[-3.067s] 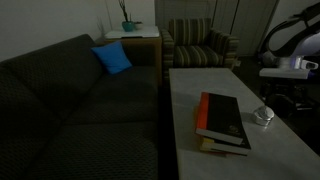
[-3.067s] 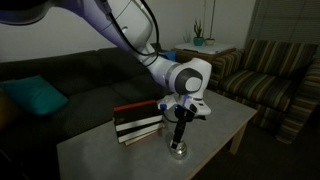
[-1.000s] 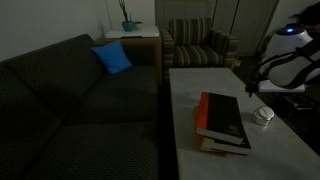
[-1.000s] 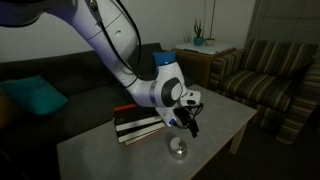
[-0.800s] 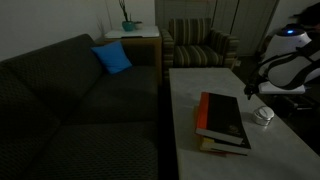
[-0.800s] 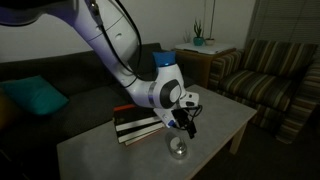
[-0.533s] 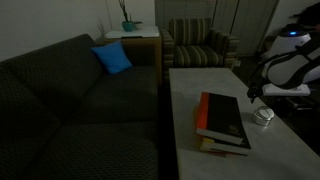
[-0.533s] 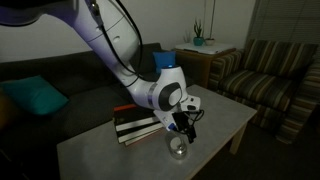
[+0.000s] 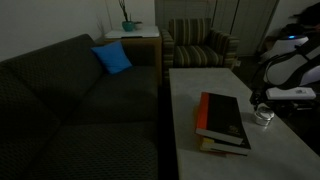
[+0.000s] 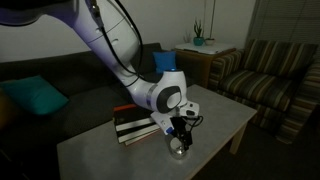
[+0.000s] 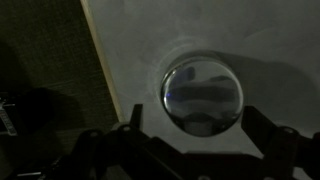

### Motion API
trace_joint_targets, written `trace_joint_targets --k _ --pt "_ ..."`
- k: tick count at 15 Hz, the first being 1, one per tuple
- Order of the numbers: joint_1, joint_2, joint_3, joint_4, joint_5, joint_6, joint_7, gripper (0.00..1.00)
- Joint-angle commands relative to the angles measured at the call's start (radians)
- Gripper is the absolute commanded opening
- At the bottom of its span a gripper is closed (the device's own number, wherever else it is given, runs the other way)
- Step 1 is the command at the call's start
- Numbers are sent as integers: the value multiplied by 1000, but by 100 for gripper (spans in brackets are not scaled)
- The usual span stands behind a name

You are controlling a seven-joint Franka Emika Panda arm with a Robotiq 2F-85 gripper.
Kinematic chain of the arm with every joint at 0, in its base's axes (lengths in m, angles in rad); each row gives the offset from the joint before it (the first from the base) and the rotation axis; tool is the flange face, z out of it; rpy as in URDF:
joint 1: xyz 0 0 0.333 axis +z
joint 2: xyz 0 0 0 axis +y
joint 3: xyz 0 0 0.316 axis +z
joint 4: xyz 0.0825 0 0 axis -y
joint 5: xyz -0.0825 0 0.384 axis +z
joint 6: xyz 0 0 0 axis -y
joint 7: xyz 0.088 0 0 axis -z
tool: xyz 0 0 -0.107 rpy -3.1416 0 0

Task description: Pick the silver lid and put it on the table

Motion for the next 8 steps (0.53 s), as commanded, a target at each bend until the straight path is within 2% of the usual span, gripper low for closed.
trace_joint_targets --k 1,5,8 --pt "-14 0 19 -8 23 -17 -55 100" --pt "4 0 -4 0 22 -80 -23 100" --pt "-7 -1 8 11 29 -130 -28 100"
